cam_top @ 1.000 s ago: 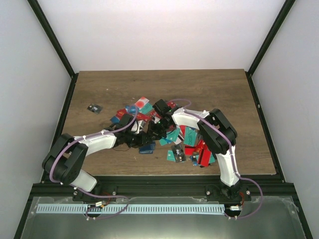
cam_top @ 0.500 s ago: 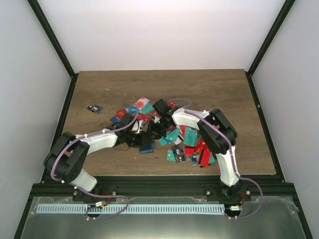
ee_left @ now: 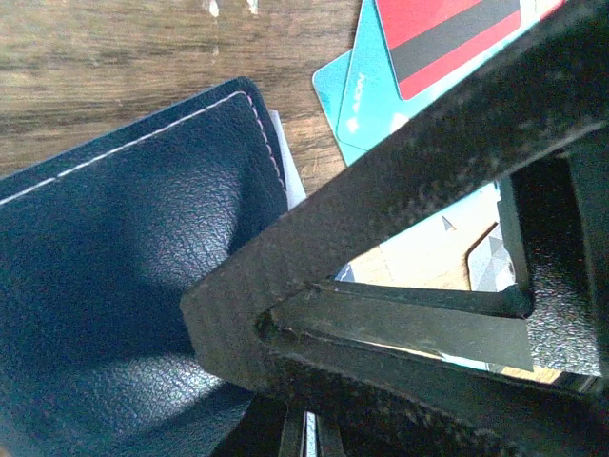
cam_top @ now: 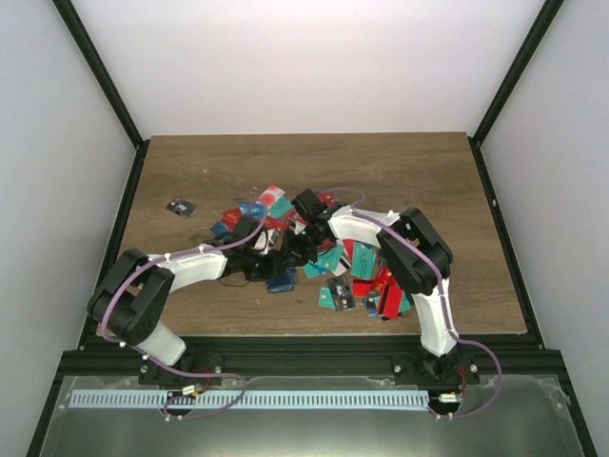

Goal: Put the credit cards into the card holder
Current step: Close the card holder at the center of the board.

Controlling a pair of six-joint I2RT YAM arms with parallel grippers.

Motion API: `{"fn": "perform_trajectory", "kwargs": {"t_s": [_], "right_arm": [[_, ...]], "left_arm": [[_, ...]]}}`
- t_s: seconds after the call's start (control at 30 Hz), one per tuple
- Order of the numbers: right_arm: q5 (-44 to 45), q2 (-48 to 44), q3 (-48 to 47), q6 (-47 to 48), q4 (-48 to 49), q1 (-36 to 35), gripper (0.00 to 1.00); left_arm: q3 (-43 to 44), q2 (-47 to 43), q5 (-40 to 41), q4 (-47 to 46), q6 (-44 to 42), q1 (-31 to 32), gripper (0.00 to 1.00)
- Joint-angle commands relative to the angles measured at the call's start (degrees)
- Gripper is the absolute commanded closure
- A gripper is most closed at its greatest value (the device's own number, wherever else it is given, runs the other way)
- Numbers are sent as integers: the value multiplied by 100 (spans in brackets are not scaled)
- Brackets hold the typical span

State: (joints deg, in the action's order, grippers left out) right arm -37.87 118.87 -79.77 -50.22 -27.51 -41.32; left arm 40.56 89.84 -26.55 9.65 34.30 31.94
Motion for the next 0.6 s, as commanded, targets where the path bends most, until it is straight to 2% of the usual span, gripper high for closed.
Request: {"fn": "perform_trajectory", "kwargs": {"t_s": [0.0,0.3,0.57], "right_arm": [[146,68,-33,63,-62,38,77],[-146,250,-719,543,-171,174,77],[-232,826,-1440,1034,-533,186,81]], "left_arm": [[287,-24,375,213,-126,21,96],[324,-50,369,454,-275,9,96],[301,-31,248,429,-252,16,96]]}}
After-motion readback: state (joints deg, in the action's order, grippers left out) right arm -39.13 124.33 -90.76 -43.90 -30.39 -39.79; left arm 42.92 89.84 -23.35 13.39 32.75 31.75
